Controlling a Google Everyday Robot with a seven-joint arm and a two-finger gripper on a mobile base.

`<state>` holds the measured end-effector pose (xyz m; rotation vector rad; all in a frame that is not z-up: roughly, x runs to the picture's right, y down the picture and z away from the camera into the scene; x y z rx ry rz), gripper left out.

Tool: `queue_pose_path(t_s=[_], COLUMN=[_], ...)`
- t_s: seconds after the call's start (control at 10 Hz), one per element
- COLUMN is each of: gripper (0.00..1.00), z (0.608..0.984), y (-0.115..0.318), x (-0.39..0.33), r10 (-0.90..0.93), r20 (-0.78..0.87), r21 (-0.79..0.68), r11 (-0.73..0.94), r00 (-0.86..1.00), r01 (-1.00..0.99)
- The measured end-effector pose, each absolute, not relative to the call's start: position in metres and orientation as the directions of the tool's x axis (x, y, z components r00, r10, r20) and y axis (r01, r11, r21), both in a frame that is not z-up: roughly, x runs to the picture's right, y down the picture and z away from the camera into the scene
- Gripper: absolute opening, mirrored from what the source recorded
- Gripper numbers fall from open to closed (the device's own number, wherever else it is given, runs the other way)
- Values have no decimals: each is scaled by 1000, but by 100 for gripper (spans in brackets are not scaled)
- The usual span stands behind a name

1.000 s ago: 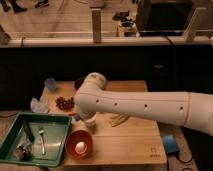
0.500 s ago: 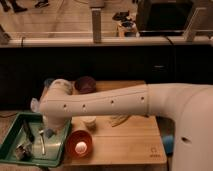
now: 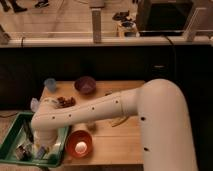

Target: Place sponge in tray

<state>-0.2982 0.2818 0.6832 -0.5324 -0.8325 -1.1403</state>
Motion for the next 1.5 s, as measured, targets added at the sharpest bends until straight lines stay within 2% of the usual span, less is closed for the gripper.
queue_pose_path(t_s=[0.1,0.4,0.7,1.5], gripper=[51,77,80,80], z=[691,692,687,639], y=[289,294,292,272], x=[-307,-324,-329,-335], r10=[-559,-546,-531,-555], r20=[816,832,845,831], r21=[58,94,114,219], r11=[335,313,300,254], r00=[149,98,67,-43], r01=[941,945,947,942])
